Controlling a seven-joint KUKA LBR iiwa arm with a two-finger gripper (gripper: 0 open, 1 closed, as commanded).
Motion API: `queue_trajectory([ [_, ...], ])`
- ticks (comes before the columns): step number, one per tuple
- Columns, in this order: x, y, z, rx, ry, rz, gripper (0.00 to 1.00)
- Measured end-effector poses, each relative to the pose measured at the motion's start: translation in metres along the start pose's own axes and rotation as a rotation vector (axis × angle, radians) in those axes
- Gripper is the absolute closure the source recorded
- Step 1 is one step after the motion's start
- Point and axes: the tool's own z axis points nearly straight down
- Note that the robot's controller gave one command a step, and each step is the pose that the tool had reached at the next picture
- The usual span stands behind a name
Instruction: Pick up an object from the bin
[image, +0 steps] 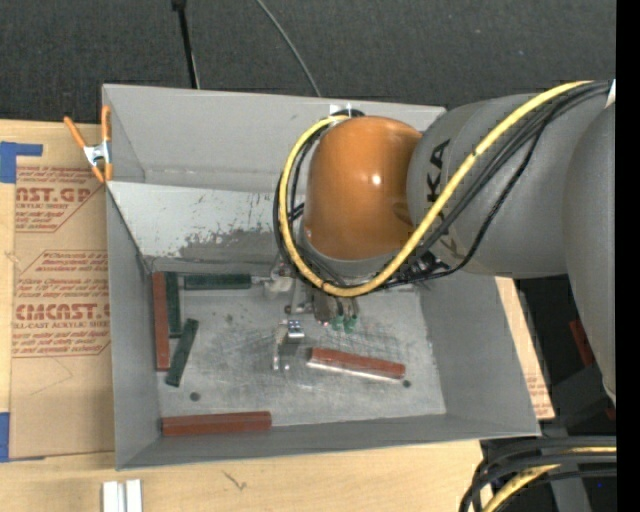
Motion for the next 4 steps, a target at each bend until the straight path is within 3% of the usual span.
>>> queue_trajectory([
  [1, 0.000, 0.000, 0.000, 0.000, 0.000, 0.000, 0.00],
  [2, -0.004, -0.022, 0.053, -0.001, -0.007, -0.052, 0.00],
  [3, -0.008, -0.046, 0.114, 0.001, -0.003, -0.096, 0.00],
  [4, -0.025, -0.075, 0.126, -0.003, -0.004, -0.223, 0.00],
])
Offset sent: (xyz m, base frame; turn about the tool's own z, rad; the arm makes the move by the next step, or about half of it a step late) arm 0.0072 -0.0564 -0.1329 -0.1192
